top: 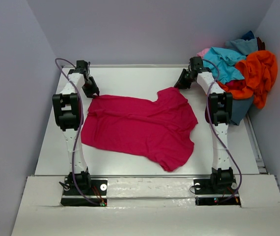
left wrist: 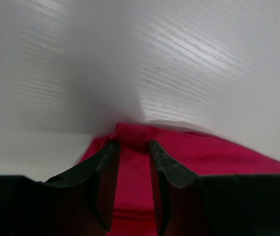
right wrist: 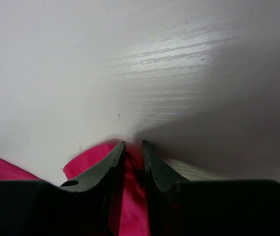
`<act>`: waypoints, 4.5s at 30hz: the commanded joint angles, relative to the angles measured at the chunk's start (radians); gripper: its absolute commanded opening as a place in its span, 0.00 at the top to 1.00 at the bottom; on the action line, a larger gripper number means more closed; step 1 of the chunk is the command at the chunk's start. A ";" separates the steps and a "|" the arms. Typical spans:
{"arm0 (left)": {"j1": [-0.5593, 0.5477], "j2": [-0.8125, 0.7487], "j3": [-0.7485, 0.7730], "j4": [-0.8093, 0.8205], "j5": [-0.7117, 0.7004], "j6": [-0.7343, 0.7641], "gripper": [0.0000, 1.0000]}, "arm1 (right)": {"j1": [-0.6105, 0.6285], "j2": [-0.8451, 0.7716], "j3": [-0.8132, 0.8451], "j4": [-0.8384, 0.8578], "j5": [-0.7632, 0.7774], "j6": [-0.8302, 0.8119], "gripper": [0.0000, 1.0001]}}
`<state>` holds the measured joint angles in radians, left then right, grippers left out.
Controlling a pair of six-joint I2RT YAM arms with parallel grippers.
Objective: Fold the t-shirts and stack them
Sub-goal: Flatten the tshirt out
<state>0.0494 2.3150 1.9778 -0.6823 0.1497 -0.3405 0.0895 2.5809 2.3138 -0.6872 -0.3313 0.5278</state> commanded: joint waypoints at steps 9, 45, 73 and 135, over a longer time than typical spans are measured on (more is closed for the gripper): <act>0.000 0.064 0.032 -0.036 -0.007 0.020 0.59 | -0.004 -0.022 -0.008 -0.028 0.009 -0.022 0.74; -0.019 0.020 0.213 -0.049 -0.033 0.027 0.94 | -0.004 -0.217 -0.013 -0.094 0.037 -0.078 0.93; -0.048 0.006 0.345 0.033 -0.071 0.046 0.94 | -0.004 -0.288 0.134 -0.204 0.081 -0.103 0.93; -0.095 -0.500 -0.301 0.032 -0.173 -0.068 0.46 | -0.013 -0.274 0.154 -0.166 0.143 -0.088 0.93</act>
<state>-0.0181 1.9339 1.7336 -0.6407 0.0101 -0.3775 0.0841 2.3325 2.4702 -0.8894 -0.1696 0.4339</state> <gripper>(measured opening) 0.545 0.075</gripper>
